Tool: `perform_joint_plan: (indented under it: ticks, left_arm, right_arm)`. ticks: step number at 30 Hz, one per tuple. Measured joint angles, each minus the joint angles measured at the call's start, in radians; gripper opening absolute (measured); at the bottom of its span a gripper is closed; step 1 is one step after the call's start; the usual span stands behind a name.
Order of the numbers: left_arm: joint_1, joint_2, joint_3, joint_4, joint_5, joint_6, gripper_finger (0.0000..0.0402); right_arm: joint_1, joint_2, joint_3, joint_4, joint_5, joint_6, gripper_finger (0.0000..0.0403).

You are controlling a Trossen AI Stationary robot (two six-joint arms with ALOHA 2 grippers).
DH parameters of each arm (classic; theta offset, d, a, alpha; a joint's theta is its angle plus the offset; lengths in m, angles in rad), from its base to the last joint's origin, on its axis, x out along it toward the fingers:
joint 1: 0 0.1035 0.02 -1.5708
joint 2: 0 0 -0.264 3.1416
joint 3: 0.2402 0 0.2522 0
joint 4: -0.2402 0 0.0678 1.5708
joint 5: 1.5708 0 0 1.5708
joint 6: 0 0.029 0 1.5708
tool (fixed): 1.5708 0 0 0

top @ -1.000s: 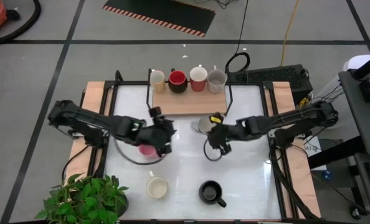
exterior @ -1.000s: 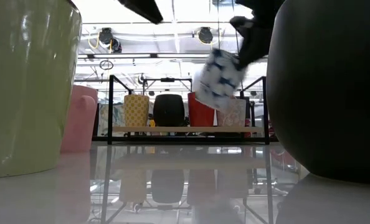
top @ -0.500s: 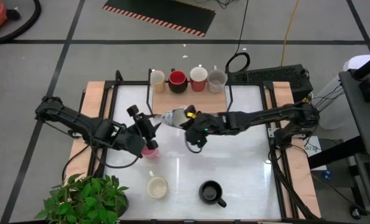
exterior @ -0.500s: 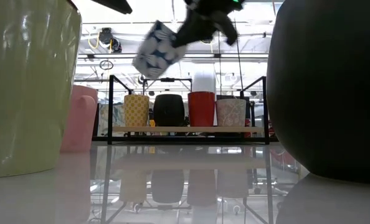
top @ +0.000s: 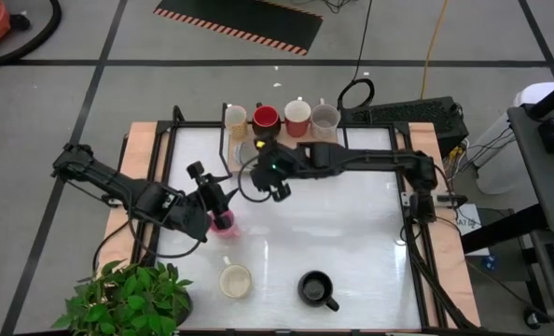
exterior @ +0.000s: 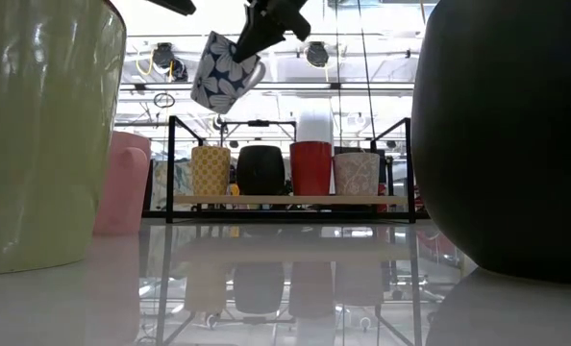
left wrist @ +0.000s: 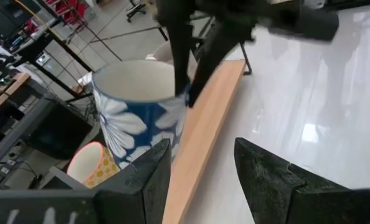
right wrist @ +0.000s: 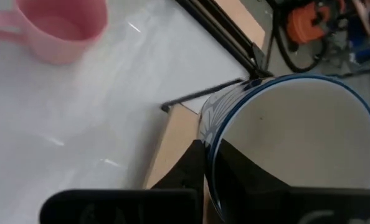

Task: Place coffee mugs
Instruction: Put the blue mug on the shelf

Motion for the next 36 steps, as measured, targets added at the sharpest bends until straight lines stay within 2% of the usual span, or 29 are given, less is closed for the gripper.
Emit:
perform_joint_plan:
  ticks: [5, 11, 20, 26, 36]
  left_arm:
    - [-0.033, -0.015, 0.0, -0.071, 0.0, -0.063, 0.0181]
    - [-0.079, -0.027, 0.001, -0.077, 0.001, -0.07, 0.0181]
    - [-0.086, -0.034, 0.001, -0.081, 0.002, -0.051, 0.0181]
    - [-0.086, -0.035, 0.001, -0.081, 0.002, -0.052, 0.0181]
    - [-0.086, -0.035, 0.001, -0.081, 0.001, -0.052, 0.0181]
  right_arm:
    - [-0.052, 0.041, 0.084, -0.046, -0.103, 0.008, 0.0007]
    - [-0.135, 0.063, 0.087, -0.027, -0.218, 0.054, 0.0007]
    - [-0.18, 0.154, 0.086, -0.027, -0.297, 0.084, 0.0007]
    - [-0.186, 0.217, 0.085, 0.014, -0.298, 0.056, 0.0012]
    - [-0.195, 0.241, 0.085, 0.055, -0.297, 0.049, 0.0012]
